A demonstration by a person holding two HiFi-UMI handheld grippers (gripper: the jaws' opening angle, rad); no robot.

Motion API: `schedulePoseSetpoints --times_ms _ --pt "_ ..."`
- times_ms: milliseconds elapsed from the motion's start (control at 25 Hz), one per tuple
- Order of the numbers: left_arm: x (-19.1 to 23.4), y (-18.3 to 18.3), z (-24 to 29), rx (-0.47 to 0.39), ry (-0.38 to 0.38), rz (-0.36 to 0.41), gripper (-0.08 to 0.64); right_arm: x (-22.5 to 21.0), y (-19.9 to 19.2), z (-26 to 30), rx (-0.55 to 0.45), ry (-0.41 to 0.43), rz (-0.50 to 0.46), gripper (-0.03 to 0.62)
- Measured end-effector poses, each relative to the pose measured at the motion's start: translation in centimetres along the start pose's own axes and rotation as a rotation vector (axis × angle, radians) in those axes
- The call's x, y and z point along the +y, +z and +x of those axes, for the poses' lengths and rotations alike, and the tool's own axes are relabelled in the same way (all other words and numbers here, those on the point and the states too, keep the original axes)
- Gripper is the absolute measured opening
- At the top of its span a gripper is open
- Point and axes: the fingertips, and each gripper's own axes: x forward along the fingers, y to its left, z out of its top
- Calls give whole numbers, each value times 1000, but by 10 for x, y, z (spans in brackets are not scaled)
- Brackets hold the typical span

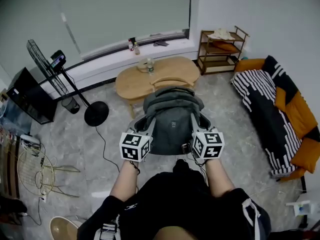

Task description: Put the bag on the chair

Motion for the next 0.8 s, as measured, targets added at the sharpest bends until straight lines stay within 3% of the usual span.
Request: schedulePoseSetpoints --times_ms 600,800 --pt "89 65 264 96 56 -51 97 -154 57 241 60 68 6 87" --pt "104 82 322 91 79 -65 97 -191 74 294 55 95 -6 87"
